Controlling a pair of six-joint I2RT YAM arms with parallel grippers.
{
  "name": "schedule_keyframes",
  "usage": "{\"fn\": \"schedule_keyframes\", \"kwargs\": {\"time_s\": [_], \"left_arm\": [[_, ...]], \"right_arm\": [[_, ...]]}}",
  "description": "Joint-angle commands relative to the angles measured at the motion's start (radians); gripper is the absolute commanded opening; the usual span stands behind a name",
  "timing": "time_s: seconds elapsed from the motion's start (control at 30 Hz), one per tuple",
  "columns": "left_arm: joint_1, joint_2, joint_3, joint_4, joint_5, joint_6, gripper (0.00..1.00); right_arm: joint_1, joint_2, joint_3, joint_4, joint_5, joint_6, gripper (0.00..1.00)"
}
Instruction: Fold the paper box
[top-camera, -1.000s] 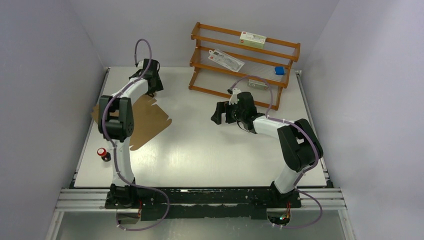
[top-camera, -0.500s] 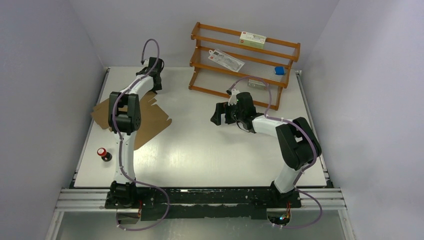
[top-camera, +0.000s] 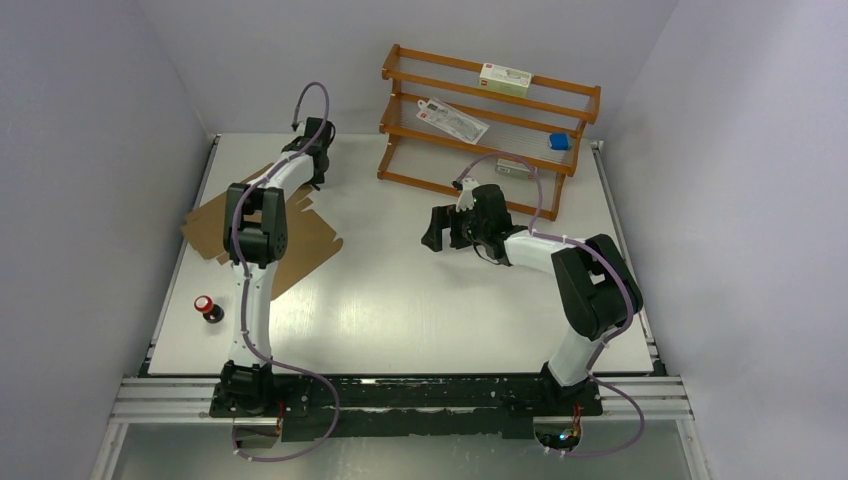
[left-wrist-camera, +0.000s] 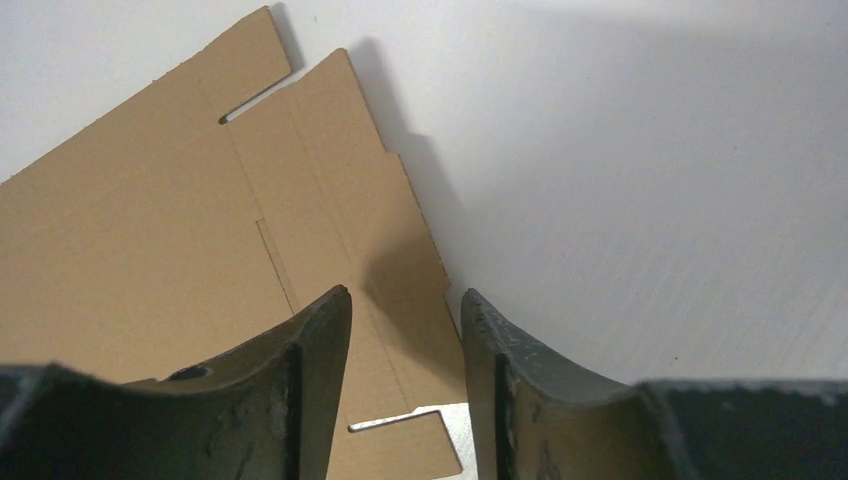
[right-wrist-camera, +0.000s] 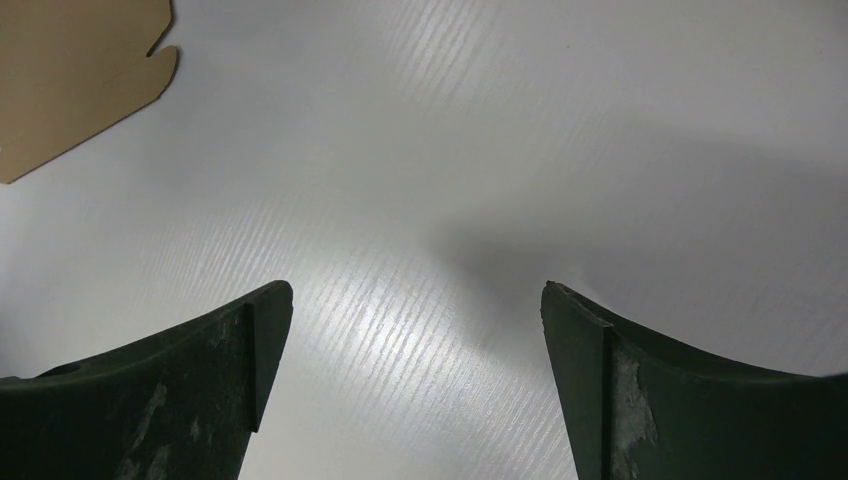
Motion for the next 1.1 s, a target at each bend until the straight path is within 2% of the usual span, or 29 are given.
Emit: {"fn": "schedule_keyframes", "kwargs": {"time_s": [0.0, 0.47, 0.7, 0.97, 1.0, 1.07], "left_arm": [[-0.009, 0.023, 0.022, 0.008, -0.028, 0.022, 0.46], [-0.088, -0.075, -0.109, -0.018, 0.024, -0.028, 0.06], [-0.152, -0.159, -0.189, -0.077, 0.066, -0.125, 0.05], [-0.207, -0.334, -0.371, -0.059, 0.276, -0.24, 0.05], [-0.206, -0.351, -0.383, -0.059, 0.299, -0.243, 0.07], [-0.205, -0.38, -0.381, -0.06, 0.309, -0.222, 0.19]], "right_arm": [[0.003, 0.01, 0.026, 0.004, -0.016, -0.015, 1.0], [0.009, -0.042, 0.02, -0.002, -0.026, -0.014, 1.0], [0.012, -0.09, -0.004, 0.01, -0.031, 0.0, 1.0], [0.015, -0.132, -0.025, 0.027, -0.042, 0.01, 1.0], [0.016, -0.133, -0.024, 0.027, -0.043, 0.011, 1.0], [0.018, -0.135, -0.027, 0.028, -0.045, 0.01, 1.0]]}}
